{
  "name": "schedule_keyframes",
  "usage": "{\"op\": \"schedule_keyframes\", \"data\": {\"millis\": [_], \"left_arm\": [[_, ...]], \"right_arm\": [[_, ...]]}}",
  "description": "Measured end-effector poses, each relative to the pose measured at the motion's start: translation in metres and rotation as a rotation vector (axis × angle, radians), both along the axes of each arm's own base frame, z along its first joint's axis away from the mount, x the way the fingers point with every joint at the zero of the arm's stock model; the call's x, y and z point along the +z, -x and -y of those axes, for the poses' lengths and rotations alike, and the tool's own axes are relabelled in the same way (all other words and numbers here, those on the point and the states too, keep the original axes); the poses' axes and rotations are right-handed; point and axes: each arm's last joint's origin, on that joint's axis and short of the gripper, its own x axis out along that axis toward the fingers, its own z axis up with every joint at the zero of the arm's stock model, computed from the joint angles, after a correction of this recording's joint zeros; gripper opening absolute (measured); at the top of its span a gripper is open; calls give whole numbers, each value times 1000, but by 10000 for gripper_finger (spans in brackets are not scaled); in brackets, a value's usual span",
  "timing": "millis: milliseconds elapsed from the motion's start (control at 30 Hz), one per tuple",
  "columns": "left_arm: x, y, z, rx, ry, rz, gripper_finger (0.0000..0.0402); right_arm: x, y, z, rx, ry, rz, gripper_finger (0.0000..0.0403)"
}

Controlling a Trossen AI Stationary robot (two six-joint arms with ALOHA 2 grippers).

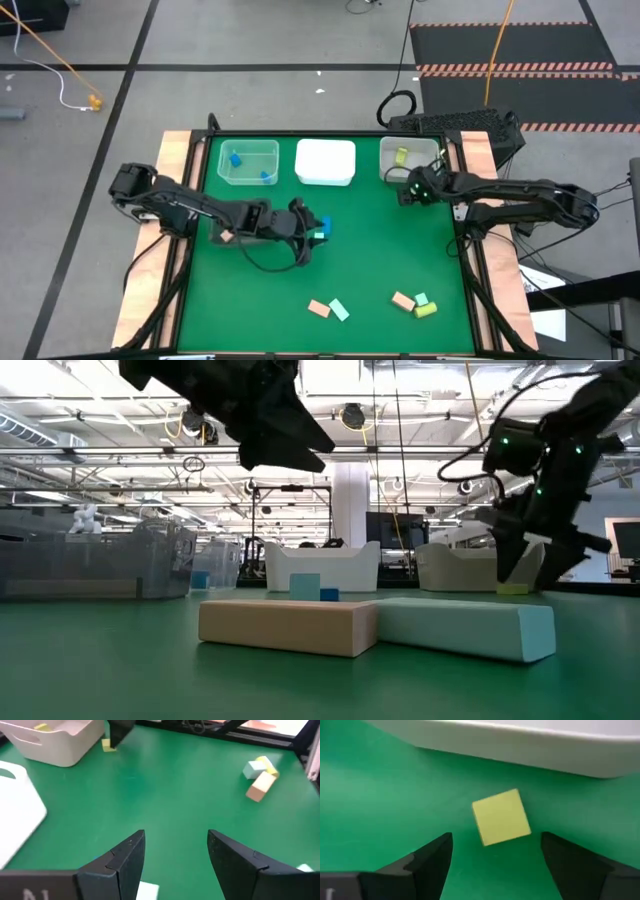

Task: Sort & place blocks by color
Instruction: Put the light green block into the gray bin

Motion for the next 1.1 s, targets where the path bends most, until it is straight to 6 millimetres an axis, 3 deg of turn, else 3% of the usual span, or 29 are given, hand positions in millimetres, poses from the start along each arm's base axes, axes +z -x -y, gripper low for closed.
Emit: {"op": "schedule_keyframes", "data": {"millis": [233,500,667,867,1100], "left_arm": [[2,-2,-11,14,-36,7,214],[1,-3,-23,37,-57,0,214],[1,-3,-29,48,-67,-2,214],[1,-3,-30,53,-67,-2,214],[1,-3,-30,59,-54,-1,214]], "right_arm": [[-23,5,-5,-79,77,93,283],[-25,2,-6,54,210,44,263],[-25,3,-6,55,210,38,218],[-25,2,-7,65,181,61,113],[-18,-7,-9,112,78,234,111]]}}
